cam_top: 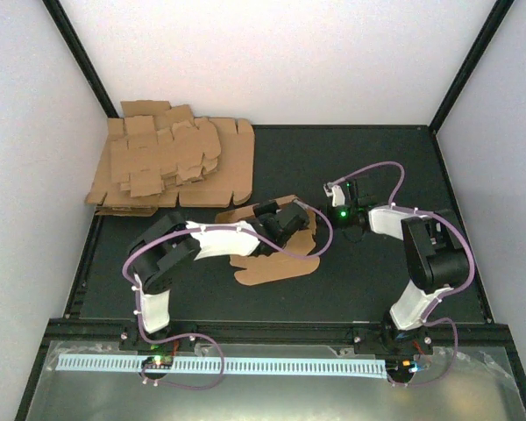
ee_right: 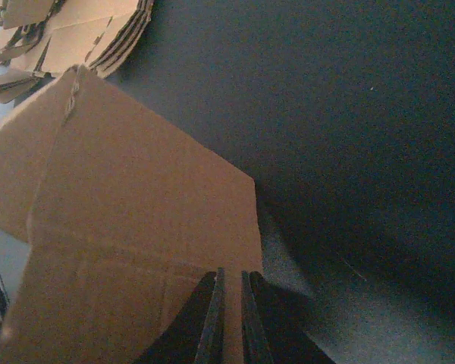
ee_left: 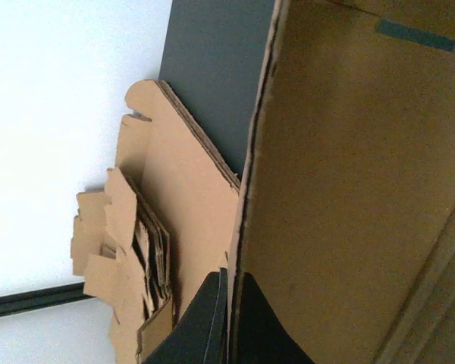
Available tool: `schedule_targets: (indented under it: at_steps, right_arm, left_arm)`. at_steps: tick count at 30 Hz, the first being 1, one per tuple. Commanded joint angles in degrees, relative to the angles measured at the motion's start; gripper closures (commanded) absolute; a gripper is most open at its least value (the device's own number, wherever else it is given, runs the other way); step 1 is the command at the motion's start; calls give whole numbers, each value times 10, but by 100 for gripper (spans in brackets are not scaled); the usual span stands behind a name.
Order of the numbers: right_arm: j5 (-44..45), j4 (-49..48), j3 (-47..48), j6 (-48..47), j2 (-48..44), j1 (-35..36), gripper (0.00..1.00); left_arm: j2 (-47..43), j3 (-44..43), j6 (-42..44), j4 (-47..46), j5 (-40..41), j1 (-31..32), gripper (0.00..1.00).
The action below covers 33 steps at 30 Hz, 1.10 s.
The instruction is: Fold the paper box
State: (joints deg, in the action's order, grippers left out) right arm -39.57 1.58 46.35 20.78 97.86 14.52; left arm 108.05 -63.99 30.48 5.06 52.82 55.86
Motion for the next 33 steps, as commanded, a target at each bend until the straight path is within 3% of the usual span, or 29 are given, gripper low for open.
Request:
schedule_targets:
  at_steps: [1,15,23,33]
  right_arm:
    - [-3,-6,10,1,6,8,89]
    - [40,104,129,-38,19,9,85]
    - [39,92,94,-40,20,12,84]
    - [20,37,43,-24,4,16,84]
  left_arm:
    - [15,-23,-6,38,-89,-14,98]
    - [21,-63,-15,83,-165,-52,99]
    - [14,-70,-15,95,-176,-60,98]
    - [2,3,13,-5,-94,-8,98]
